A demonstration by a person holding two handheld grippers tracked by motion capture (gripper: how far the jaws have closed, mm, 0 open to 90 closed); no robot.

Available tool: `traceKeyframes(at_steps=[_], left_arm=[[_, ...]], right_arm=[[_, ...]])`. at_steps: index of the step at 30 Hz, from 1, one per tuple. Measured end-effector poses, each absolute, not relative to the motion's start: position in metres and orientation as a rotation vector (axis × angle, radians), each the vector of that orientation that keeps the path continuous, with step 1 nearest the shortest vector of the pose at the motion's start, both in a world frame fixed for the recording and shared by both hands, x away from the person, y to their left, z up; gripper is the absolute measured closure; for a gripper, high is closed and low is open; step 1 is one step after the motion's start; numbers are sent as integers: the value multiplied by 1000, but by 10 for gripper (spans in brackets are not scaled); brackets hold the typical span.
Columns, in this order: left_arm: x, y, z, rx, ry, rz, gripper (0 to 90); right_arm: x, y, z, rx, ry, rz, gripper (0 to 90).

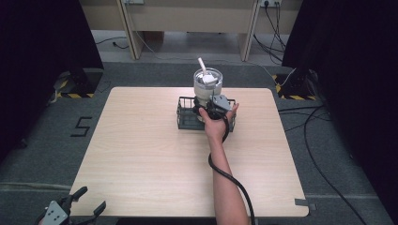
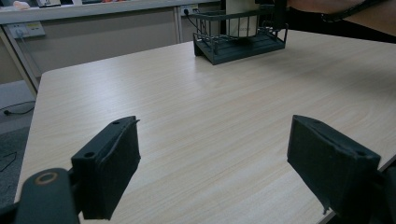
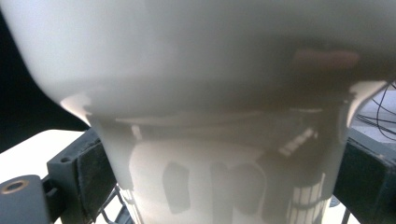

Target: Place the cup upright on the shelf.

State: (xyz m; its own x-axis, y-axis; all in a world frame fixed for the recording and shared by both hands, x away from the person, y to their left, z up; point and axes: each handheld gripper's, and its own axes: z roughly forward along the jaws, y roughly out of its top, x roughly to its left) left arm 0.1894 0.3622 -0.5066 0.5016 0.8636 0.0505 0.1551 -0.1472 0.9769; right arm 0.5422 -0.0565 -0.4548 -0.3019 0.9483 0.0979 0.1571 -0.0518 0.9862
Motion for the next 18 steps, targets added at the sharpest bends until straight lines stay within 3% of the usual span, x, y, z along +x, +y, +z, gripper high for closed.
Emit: traceKeyframes(at_steps=[18], left_arm=[[189, 362, -507, 1619, 890, 785, 163]], right_arm=[[533, -53, -447, 1208, 1495, 1380, 75]])
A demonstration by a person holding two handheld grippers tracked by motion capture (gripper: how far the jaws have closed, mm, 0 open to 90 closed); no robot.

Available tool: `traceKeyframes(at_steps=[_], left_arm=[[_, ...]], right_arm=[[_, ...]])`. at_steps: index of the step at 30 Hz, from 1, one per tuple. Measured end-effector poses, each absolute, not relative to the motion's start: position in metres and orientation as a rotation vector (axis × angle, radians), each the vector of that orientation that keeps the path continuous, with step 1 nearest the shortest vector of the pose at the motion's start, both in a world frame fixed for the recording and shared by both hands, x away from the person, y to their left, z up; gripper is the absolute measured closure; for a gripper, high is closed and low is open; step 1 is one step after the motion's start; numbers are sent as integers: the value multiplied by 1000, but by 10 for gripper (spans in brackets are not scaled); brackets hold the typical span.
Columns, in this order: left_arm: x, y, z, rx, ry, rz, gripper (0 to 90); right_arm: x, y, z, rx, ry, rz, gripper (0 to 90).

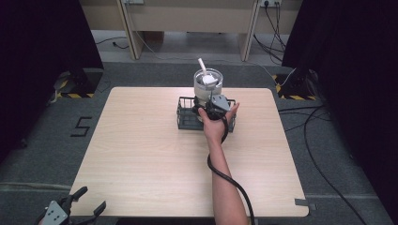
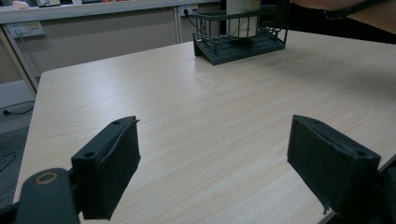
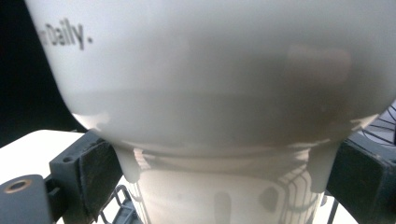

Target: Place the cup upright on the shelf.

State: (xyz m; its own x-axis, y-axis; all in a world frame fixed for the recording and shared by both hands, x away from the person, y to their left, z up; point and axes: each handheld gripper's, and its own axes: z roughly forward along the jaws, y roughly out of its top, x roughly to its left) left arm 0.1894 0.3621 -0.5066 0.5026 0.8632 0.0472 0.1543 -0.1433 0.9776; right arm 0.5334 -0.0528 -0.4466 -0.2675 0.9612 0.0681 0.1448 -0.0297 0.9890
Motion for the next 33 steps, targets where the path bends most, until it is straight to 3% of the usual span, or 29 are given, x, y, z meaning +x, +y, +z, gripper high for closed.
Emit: traceKeyframes(at_steps=[33], left_arm=[[189, 362, -506, 1621, 889, 787, 163]], right_arm=[[520, -54, -444, 1156, 1445, 1392, 61]])
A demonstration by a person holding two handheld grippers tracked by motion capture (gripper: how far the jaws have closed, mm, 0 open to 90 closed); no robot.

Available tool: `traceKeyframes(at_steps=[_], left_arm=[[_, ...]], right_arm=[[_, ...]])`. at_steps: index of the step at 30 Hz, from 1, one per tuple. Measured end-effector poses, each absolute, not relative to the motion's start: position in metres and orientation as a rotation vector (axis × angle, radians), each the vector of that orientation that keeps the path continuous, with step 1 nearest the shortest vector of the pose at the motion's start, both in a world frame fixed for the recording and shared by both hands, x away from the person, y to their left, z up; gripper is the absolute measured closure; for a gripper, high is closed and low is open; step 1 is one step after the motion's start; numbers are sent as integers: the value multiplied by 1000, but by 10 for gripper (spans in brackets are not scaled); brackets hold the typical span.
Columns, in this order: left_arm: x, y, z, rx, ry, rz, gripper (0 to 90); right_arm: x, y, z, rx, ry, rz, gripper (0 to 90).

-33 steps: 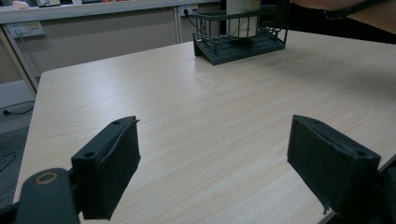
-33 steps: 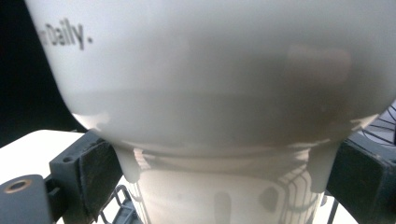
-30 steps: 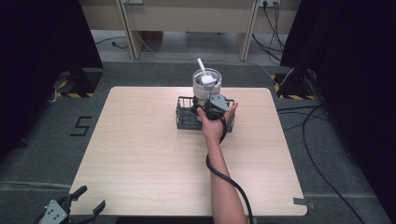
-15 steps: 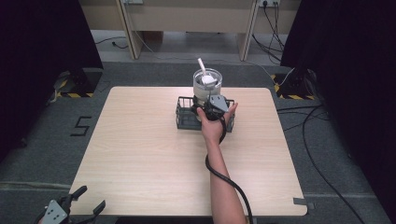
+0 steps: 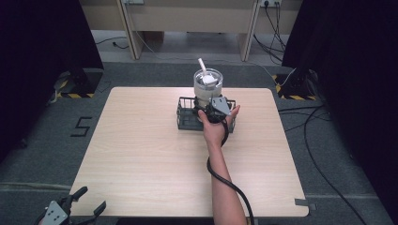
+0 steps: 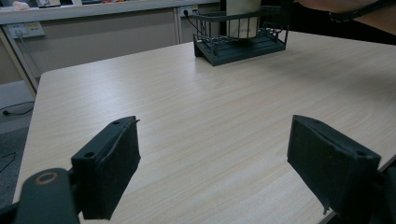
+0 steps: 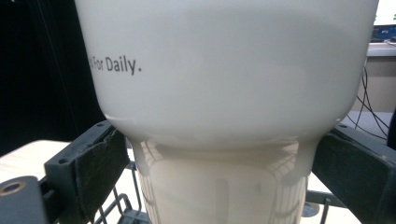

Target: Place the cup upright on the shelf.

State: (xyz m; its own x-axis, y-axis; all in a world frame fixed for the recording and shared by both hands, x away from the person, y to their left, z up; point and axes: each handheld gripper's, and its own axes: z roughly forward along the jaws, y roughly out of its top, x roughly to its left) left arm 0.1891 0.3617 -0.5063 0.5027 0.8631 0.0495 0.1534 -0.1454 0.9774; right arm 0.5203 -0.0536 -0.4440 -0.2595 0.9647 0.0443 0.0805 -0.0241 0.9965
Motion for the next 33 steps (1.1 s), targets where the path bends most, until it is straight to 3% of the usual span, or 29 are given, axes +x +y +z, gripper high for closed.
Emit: traceKeyframes(at_steps=[33], left_arm=[[188, 359, -505, 1631, 874, 797, 163]], right_arm=[[466, -89, -430, 1141, 1492, 1424, 69]])
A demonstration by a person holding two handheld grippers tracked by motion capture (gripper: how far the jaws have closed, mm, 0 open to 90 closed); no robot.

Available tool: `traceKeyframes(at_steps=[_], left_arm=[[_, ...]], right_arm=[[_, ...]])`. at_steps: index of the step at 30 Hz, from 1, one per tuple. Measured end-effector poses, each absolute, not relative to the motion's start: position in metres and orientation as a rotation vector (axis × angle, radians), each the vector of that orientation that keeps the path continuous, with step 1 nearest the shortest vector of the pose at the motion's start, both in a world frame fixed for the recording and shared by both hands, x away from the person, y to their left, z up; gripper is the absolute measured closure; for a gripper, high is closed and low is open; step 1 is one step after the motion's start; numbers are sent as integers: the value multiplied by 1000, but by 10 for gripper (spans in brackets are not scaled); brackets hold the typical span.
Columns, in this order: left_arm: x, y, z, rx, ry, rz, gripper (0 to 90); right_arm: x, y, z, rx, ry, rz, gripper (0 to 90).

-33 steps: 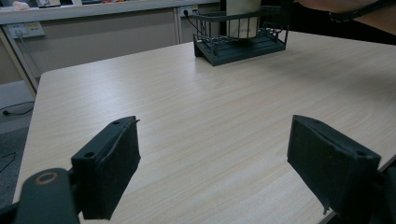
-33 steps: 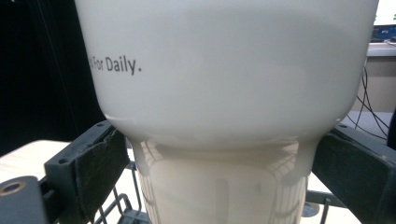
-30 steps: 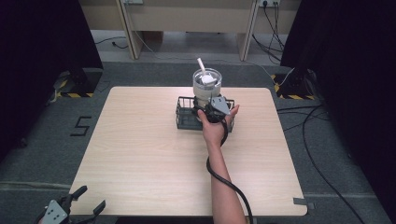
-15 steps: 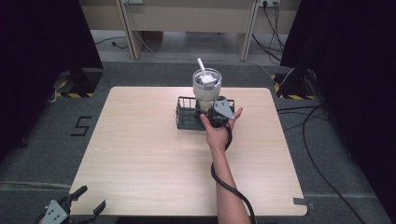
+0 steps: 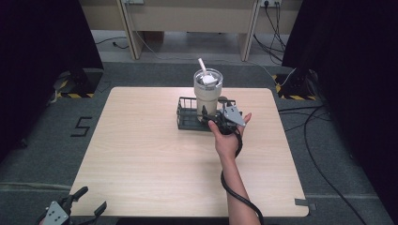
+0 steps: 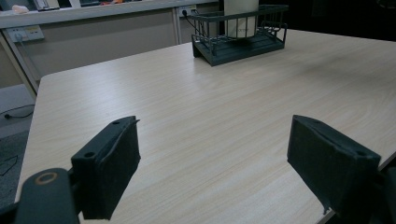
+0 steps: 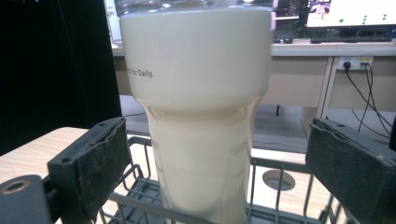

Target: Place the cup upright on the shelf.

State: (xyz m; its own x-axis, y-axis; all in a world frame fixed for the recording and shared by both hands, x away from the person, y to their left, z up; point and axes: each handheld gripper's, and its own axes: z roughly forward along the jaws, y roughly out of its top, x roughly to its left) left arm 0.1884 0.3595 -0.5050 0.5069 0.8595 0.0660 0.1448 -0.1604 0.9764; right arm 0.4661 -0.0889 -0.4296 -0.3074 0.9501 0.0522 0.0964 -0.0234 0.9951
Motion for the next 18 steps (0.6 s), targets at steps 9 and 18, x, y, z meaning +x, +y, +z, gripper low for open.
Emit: traceKeyframes(at_steps=[9, 18], left_arm=[[190, 358, -505, 1635, 869, 798, 163], [192, 357, -504, 1640, 860, 795, 163]], right_arm=[[441, -113, -433, 1150, 1512, 1410, 70], [420, -135, -439, 1158, 1517, 1393, 71]])
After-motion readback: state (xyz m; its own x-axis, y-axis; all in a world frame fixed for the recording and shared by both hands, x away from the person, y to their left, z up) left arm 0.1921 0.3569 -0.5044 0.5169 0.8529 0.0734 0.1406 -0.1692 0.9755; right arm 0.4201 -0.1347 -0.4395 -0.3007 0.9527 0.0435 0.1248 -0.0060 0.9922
